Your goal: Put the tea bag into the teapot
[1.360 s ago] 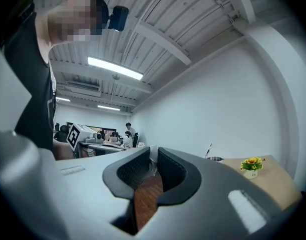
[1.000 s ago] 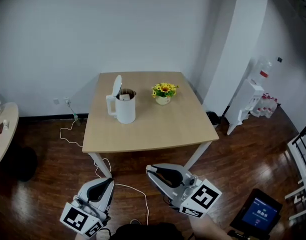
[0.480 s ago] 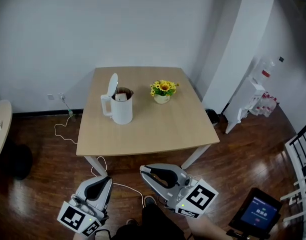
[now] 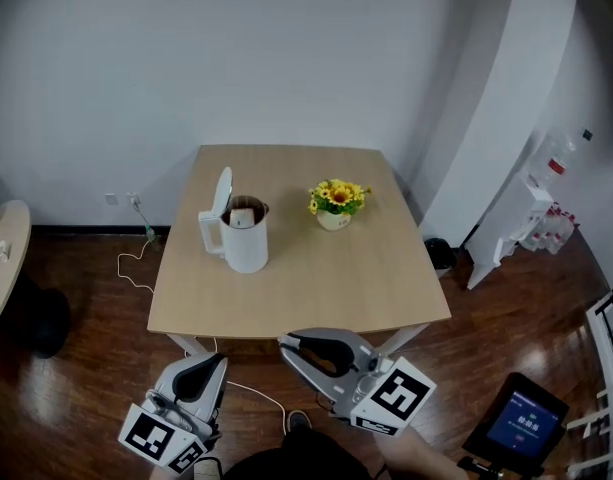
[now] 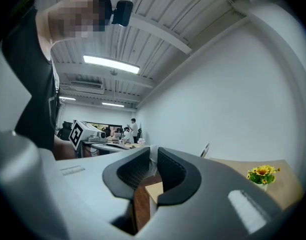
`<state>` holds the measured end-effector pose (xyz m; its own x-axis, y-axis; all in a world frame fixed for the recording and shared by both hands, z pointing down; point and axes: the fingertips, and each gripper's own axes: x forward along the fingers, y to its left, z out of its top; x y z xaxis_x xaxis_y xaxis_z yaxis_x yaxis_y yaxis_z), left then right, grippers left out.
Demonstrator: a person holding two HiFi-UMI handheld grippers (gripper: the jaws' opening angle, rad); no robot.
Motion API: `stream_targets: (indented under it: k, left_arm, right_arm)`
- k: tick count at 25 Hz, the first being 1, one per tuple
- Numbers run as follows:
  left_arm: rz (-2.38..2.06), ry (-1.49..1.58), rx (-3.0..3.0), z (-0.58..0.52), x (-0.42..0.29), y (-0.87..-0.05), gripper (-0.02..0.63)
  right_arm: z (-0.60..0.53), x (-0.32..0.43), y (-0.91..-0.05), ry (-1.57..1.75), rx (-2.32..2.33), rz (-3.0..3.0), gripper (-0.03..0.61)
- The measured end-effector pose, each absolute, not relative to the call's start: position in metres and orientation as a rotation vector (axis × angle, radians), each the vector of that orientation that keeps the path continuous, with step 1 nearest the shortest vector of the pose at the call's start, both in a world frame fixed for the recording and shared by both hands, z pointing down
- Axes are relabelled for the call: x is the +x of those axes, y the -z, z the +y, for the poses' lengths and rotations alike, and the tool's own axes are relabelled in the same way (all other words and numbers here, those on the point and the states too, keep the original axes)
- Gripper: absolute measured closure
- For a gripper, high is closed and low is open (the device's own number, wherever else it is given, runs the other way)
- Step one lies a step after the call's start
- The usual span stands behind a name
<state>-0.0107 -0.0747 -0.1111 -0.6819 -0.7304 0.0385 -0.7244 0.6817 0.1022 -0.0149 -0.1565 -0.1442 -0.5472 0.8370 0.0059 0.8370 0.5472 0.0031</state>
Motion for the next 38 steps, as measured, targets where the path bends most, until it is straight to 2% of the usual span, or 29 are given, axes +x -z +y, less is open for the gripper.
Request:
stream_targets:
  k: [17,38]
  left_arm:
    - [-2.856,0.098,1.14,-0.129,-0.099,0.112,0.611]
    - [-2.766,0.123,1.296,-0.094,-0.178,0.113,0.611]
  right_arm:
    - [-0.196,-0.107,0.144,0.012,-1.647,-2.703,0.528]
    - [-0.152,-0.195,0.15,0.028,-1.518,-2.755,0.528]
